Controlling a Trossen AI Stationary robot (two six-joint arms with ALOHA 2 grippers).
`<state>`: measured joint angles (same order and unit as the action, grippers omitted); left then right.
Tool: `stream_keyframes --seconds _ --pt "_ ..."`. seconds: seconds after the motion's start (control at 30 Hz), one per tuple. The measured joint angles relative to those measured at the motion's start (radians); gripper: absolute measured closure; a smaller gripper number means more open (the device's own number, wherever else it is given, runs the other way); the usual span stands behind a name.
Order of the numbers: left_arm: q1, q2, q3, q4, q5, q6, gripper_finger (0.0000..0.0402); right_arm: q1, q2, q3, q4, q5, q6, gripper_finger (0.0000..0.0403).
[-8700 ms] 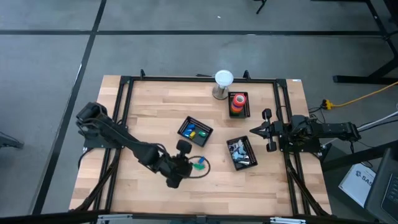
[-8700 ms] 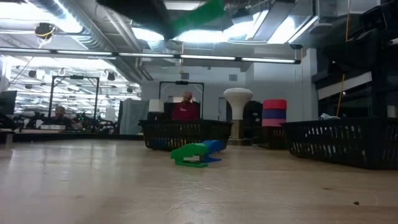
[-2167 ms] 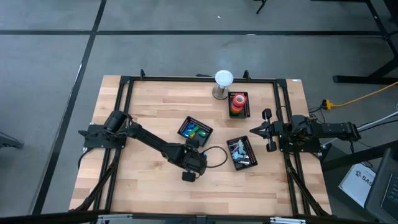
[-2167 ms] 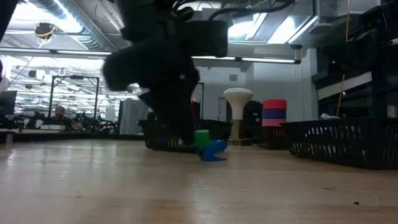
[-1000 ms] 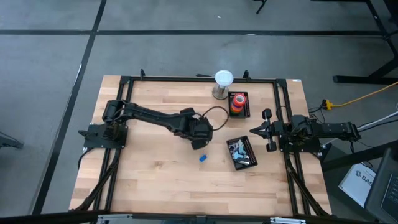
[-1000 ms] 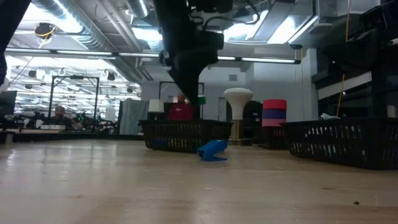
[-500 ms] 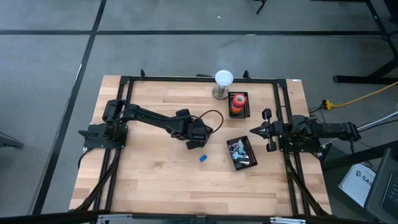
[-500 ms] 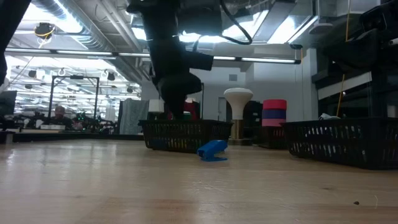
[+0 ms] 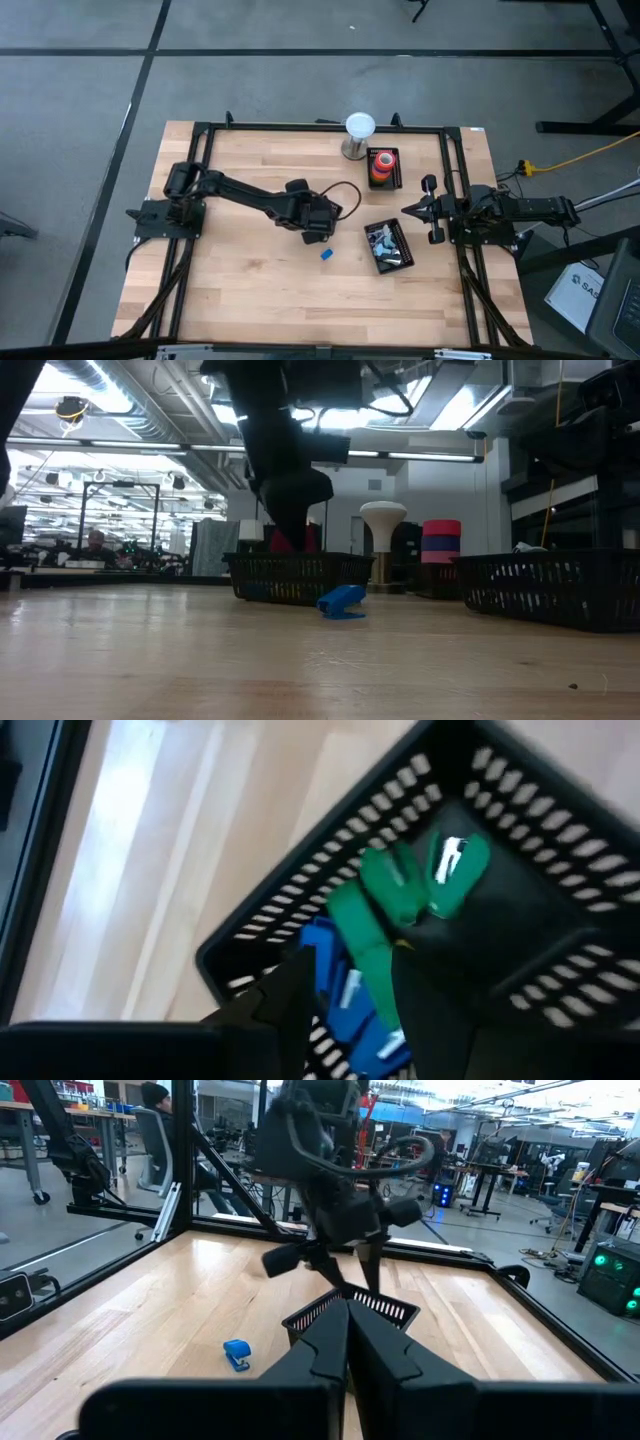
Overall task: Pick and place Stapler, Stapler remover, tape
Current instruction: Put the blue stapler into the center black bin
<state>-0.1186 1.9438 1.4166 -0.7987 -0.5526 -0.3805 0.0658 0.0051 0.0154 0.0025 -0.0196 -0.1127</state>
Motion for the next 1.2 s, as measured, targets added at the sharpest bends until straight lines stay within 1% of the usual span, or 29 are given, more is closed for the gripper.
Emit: stream_keyframes --seconds 0.2,0.33,0.47,0.63,0.73,0.83,1.0,1.07,1.13,1.2 --pt "-0.082 -0.019 0.0 0.041 -0.005 0.025 0.0274 0.0 0.0 0.0 0.0 0.0 0.0 0.0389" --pt "-0.162 -0.049 0.0 0.062 -0.04 0.027 0.0272 0.0 0.0 0.0 0.0 0.0 0.0 0.0389" --pt "-0.25 -0.068 0.002 0.135 -0.071 0.026 0.0273 0.0 0.0 0.0 0.0 0.0 0.0 0.0389" --pt "-0.334 -0.053 0.003 0.235 -0.085 0.026 0.0271 0.0 0.0 0.0 0.0 0.0 0.0 0.0389" --pt "-0.359 -0.029 0.002 0.272 -0.123 0.017 0.0265 0.0 0.0 0.0 0.0 0.0 0.0 0.0389" --pt "-0.36 -0.018 0.002 0.298 -0.133 -0.052 0.0255 0.0 0.0 0.0 0.0 0.0 0.0 0.0389" --pt "-0.313 -0.014 -0.003 0.306 -0.022 -0.163 0.0231 0.0 0.0 0.0 0.0 0.0 0.0 0.0389" --pt "-0.296 -0.014 -0.005 0.3 -0.004 -0.244 0.0218 0.0 0.0 0.0 0.0 0.0 0.0 0.0389" --pt "-0.28 -0.014 -0.006 0.302 -0.001 -0.378 0.0204 0.0 0.0 0.0 0.0 0.0 0.0 0.0389" --pt "-0.265 -0.014 -0.006 0.283 0.003 -0.442 0.0191 0.0 0.0 0.0 0.0 0.0 0.0 0.0389"
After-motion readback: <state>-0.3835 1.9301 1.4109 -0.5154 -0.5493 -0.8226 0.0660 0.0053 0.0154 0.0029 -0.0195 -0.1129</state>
